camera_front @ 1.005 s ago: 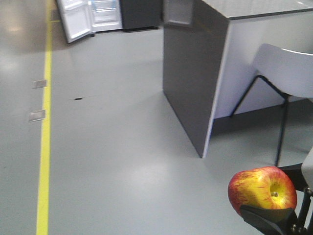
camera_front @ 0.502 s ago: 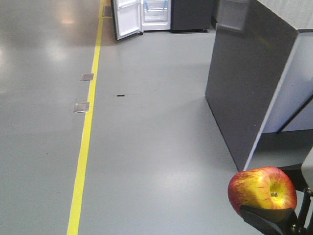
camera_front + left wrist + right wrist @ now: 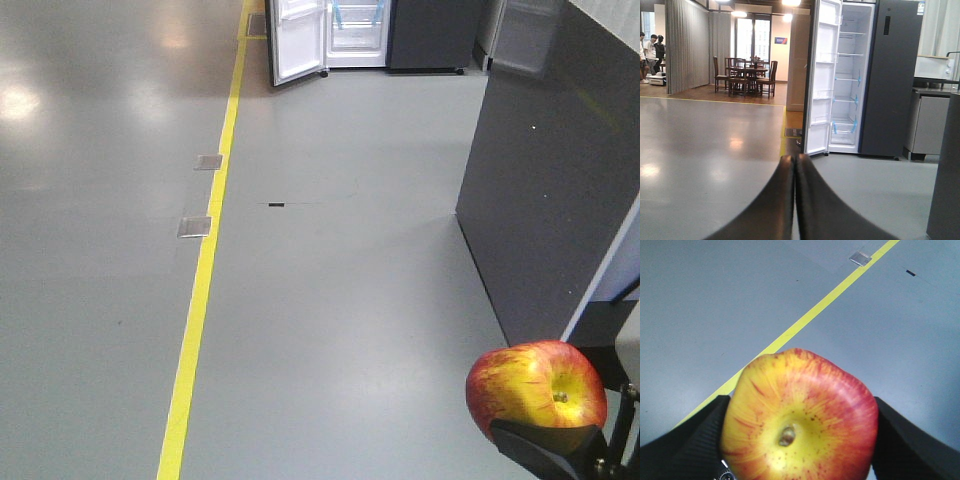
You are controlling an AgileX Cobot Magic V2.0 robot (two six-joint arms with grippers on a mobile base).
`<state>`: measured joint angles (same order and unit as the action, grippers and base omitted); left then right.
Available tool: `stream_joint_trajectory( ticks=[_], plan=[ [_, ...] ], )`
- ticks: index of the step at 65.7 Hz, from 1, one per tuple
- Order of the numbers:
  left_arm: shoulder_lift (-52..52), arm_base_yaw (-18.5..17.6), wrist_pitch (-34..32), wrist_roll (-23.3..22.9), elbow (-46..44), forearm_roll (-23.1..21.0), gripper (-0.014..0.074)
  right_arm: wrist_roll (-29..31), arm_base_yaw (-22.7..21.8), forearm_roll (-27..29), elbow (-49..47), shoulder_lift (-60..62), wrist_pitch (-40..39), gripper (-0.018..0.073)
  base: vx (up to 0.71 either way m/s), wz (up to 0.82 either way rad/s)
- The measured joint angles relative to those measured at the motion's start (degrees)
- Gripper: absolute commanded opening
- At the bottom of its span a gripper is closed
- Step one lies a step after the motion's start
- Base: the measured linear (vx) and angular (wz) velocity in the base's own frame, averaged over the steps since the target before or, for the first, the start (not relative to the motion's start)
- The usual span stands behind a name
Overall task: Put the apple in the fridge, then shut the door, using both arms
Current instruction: 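Drive toward the open refrigerator holding the apple in the right gripper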
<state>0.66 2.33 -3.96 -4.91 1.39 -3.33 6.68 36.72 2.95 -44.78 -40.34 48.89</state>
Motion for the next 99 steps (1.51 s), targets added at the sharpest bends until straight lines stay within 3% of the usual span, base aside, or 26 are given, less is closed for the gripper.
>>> stream_joint_trajectory(
  ticks=[99],
  plan=[
    [0.0, 0.0, 0.0, 0.0, 0.0, 0.0, -0.0006, 0.0, 0.0, 0.0, 0.0, 0.0, 0.2, 0.0183, 0.39, -0.01]
  ],
)
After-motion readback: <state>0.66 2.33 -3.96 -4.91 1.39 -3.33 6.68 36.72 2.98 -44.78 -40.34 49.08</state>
